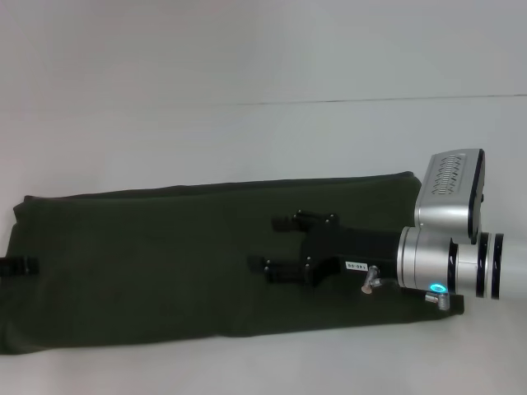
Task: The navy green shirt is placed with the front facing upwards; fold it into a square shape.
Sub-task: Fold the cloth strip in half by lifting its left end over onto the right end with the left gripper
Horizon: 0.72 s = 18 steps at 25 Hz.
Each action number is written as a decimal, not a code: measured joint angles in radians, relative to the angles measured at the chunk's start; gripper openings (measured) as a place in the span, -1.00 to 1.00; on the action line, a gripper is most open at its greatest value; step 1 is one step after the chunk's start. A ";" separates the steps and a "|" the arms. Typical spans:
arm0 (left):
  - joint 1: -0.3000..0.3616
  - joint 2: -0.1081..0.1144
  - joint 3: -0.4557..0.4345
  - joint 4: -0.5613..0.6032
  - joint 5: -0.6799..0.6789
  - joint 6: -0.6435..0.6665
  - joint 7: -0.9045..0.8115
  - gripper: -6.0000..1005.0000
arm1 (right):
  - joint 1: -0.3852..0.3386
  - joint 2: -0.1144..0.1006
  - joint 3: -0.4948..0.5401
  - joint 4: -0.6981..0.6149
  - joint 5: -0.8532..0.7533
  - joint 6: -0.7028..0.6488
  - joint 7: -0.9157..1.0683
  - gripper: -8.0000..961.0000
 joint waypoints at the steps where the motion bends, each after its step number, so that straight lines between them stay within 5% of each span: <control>1: 0.000 0.000 -0.001 0.000 0.003 -0.002 0.000 0.91 | 0.000 0.000 0.000 0.000 0.000 0.000 0.000 0.85; 18: 0.004 -0.002 0.000 -0.017 0.012 -0.013 0.006 0.91 | 0.001 0.002 0.002 0.006 0.002 -0.001 0.000 0.85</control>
